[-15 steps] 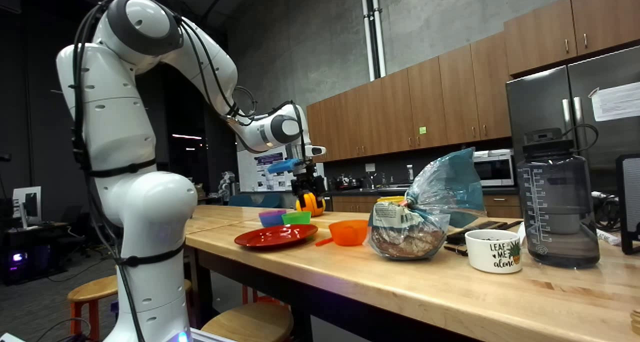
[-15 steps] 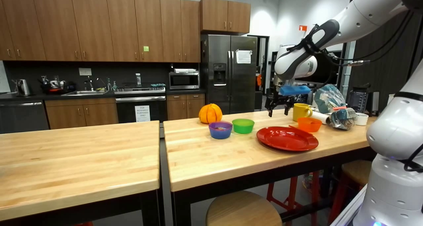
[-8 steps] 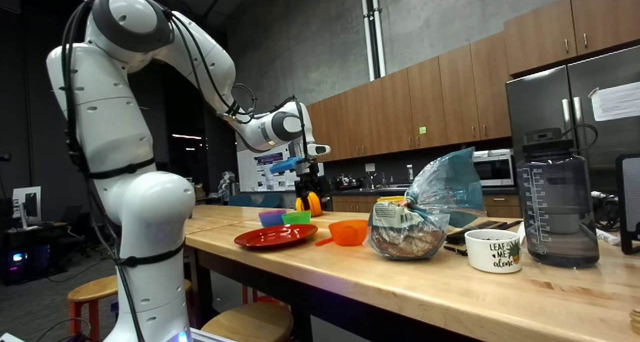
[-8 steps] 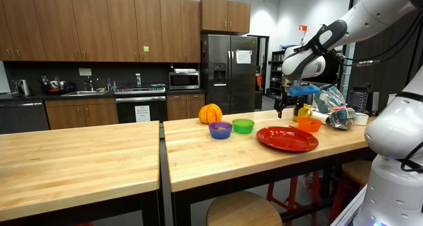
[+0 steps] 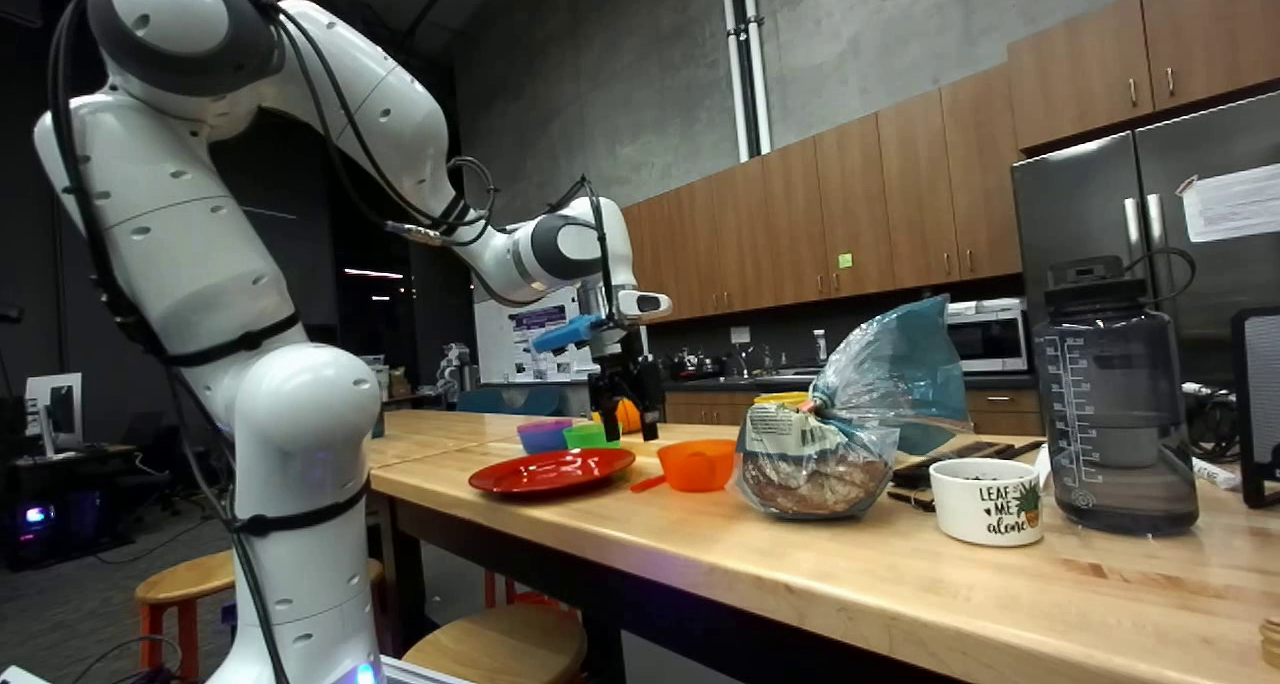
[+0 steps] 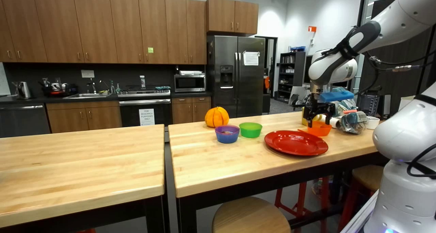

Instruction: Put the orange pen inside the orange cup and she is now using grade 5

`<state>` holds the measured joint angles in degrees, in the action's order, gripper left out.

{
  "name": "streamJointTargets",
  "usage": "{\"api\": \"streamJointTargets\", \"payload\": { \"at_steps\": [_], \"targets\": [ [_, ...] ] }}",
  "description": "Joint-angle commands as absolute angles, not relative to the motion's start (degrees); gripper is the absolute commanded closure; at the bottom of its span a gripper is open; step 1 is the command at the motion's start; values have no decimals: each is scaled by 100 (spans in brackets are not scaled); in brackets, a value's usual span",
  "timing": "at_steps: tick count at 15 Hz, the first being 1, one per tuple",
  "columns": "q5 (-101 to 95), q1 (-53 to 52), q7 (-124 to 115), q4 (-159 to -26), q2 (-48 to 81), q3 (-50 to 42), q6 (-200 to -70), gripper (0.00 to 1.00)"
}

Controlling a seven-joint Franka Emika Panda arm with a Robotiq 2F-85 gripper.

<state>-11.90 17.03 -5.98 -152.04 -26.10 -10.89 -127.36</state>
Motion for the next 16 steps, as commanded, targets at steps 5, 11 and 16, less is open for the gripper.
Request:
{"api": "streamJointTargets", "payload": {
  "at_steps": [5, 11, 16],
  "targets": [
    [-1213, 1822, 154, -15302, -2363, -1468, -13041, 0],
    [-1233, 1793, 92, -15106, -1850, -1413, -13139, 0],
    [-1214, 1785, -36, -14910, -1508, -1395, -13344, 0]
  ]
}}
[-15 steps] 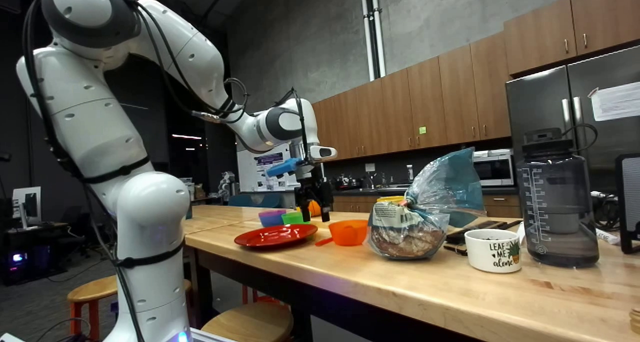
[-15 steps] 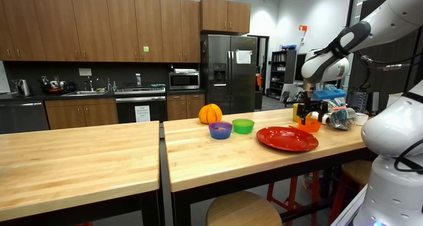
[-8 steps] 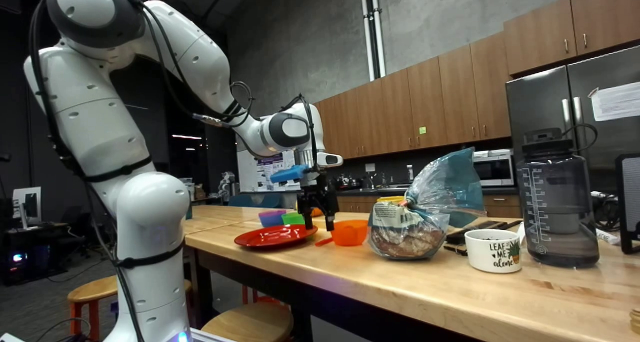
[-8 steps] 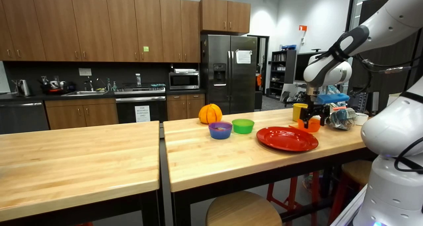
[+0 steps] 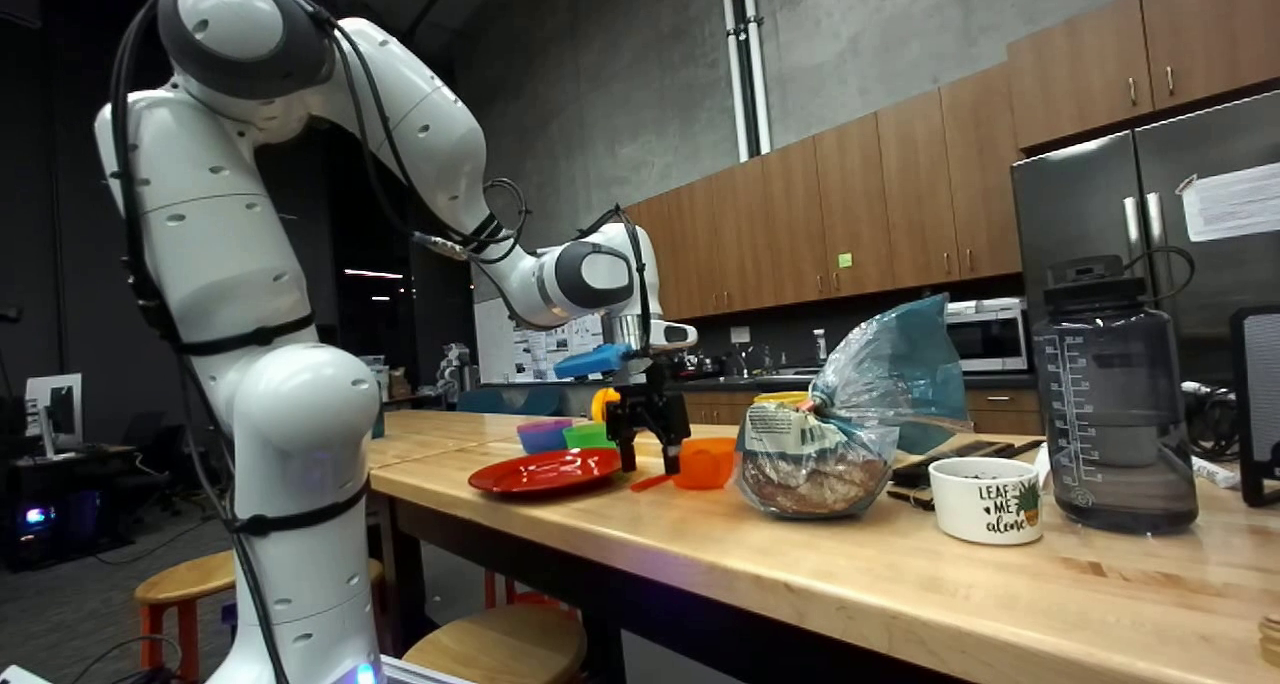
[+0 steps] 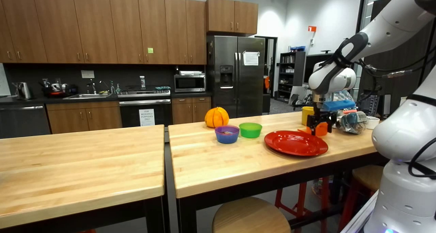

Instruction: Put the orange pen inside the orange cup and she is now using grade 5

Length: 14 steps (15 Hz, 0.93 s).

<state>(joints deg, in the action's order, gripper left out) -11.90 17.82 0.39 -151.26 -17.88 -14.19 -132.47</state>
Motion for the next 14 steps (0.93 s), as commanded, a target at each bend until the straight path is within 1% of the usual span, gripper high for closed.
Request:
{"api": "streamJointTargets", "payload": {
  "at_steps": [1, 3, 4, 6, 9, 10, 14],
  "targets": [
    [-1196, 1773, -34, -14865, -1438, -1397, -13349, 0],
    [-1166, 1745, -26, -14802, -1320, -1396, -13353, 0],
    [-1159, 1732, -37, -14785, -1274, -1393, -13366, 21],
    [-1184, 1724, -57, -14747, -1227, -1386, -13341, 31],
    [-1175, 1702, -64, -14710, -1174, -1379, -13353, 54],
    [-1157, 1685, -58, -14699, -1178, -1372, -13348, 63],
    [-1116, 1604, -41, -14708, -1222, -1331, -13299, 90]
  ]
}}
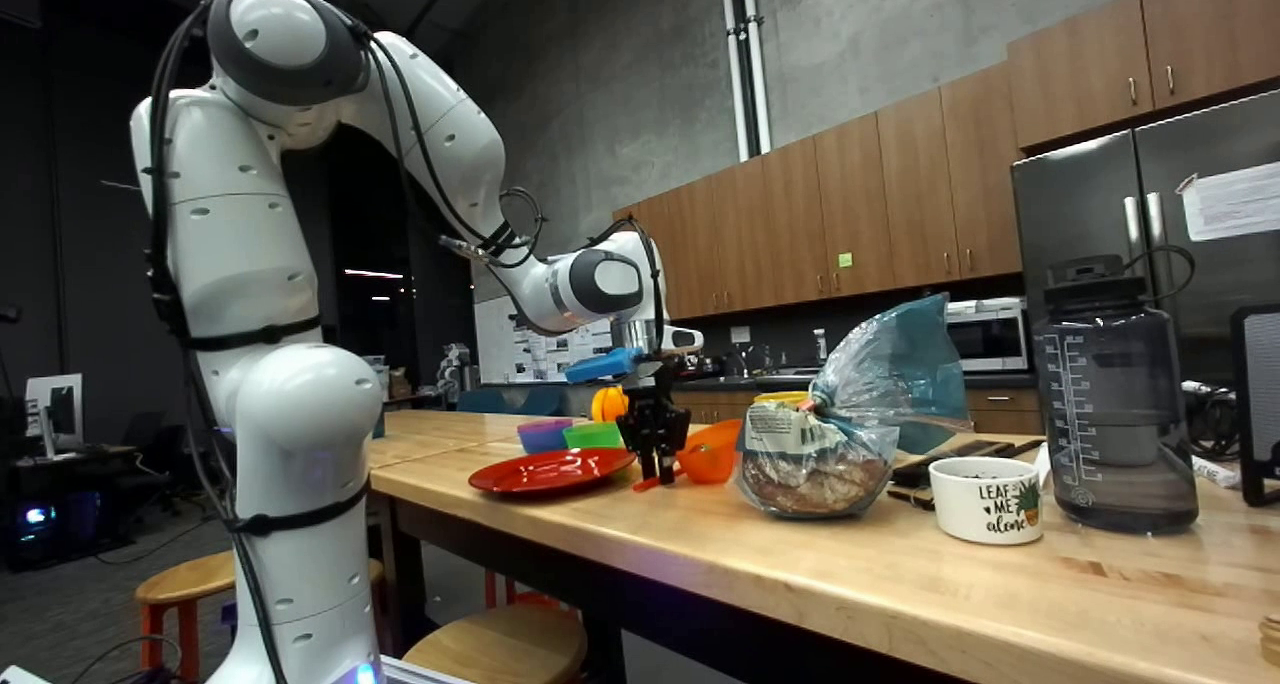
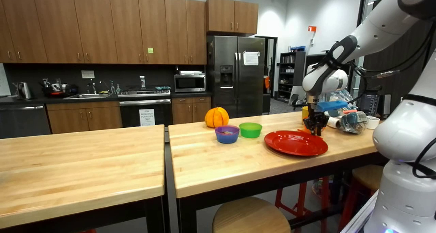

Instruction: Put the orange pen inside the orange cup and she is now using grade 5

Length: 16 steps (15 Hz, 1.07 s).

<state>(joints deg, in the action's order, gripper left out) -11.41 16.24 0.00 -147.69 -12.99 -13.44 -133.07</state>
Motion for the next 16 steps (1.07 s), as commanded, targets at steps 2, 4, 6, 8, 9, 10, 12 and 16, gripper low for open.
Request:
{"api": "streamJointTargets", "payload": {
  "at_steps": [2, 4, 6, 8, 9, 10, 12, 16],
  "targets": [
    [-1107, 1564, -36, -14728, -1254, -1308, -13276, 100],
    [-1067, 1546, -8, -14745, -1315, -1310, -13258, 97],
    [-980, 1525, 73, -14761, -1442, -1326, -13222, 97],
    [-826, 1500, 184, -14741, -1584, -1353, -13163, 97],
    [-715, 1484, 254, -14719, -1641, -1365, -13113, 97],
    [-573, 1453, 382, -14701, -1738, -1384, -13054, 97],
    [-279, 1402, 560, -14628, -1904, -1405, -12937, 97],
    [406, 1321, 703, -14190, -2121, -1517, -12475, 97]
  ]
}}
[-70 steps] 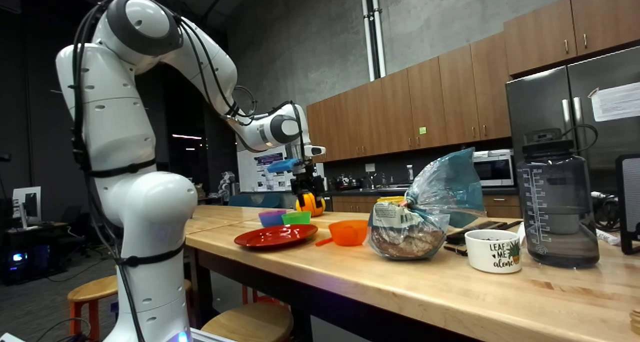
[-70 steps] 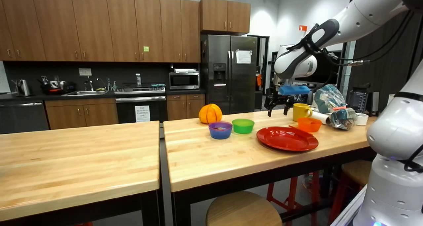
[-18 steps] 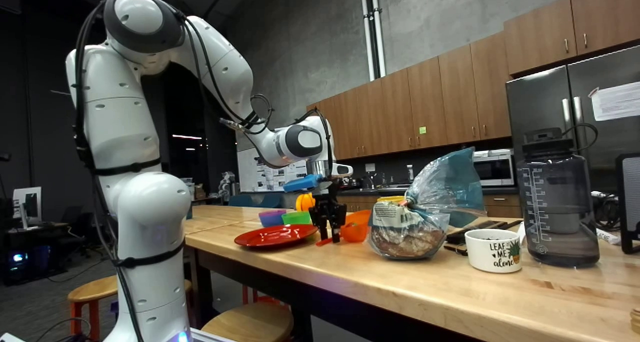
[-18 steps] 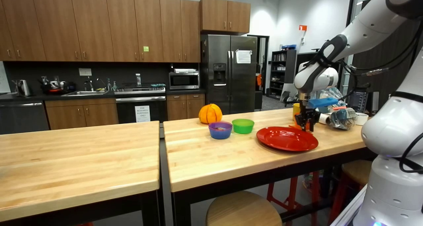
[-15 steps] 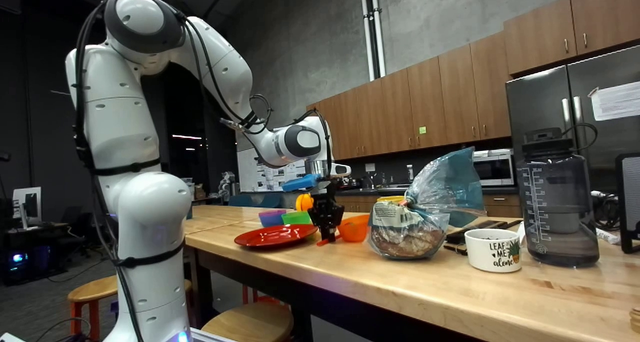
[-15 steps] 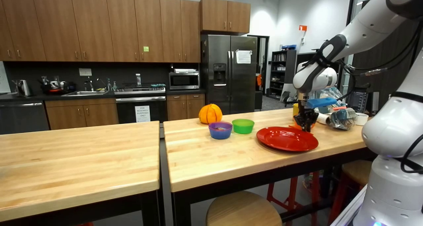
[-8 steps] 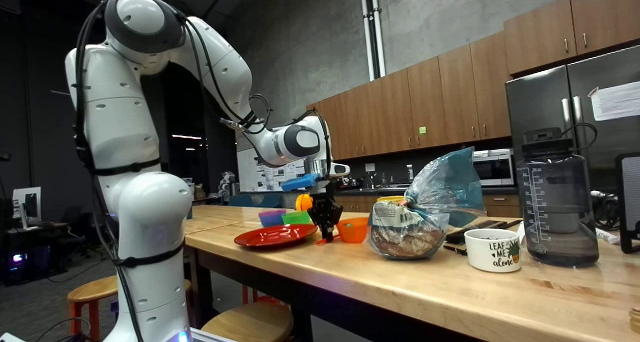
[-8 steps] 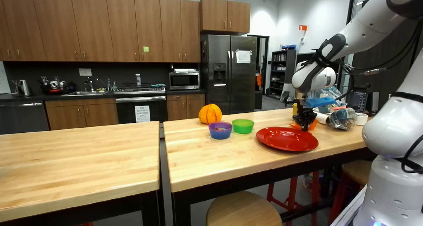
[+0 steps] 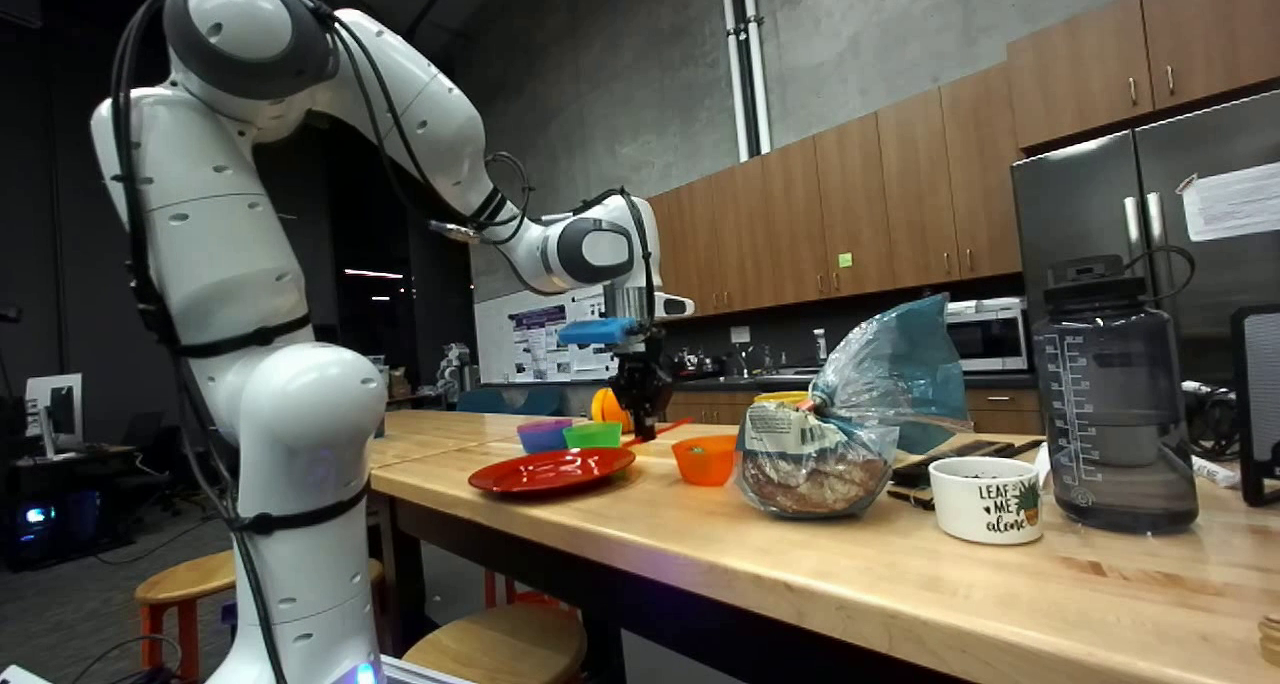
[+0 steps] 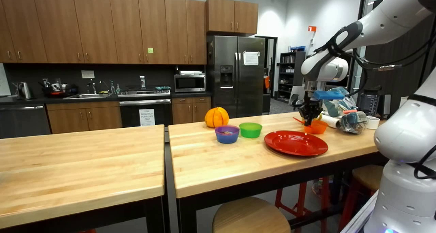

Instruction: Put the orange pen inside the orange cup and she is now using grade 5

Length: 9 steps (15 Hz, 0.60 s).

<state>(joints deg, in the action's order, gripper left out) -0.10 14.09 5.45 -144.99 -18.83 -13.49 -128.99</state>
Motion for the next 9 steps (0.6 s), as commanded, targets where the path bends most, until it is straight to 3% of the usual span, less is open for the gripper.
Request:
{"api": "streamJointTargets", "payload": {
  "at_steps": [1, 9],
  "targets": [
    [590, 1334, 656, -14014, -2128, -1571, -12313, 97],
    [2606, 1457, 316, -12850, -1866, -2290, -11524, 97]
  ]
}}
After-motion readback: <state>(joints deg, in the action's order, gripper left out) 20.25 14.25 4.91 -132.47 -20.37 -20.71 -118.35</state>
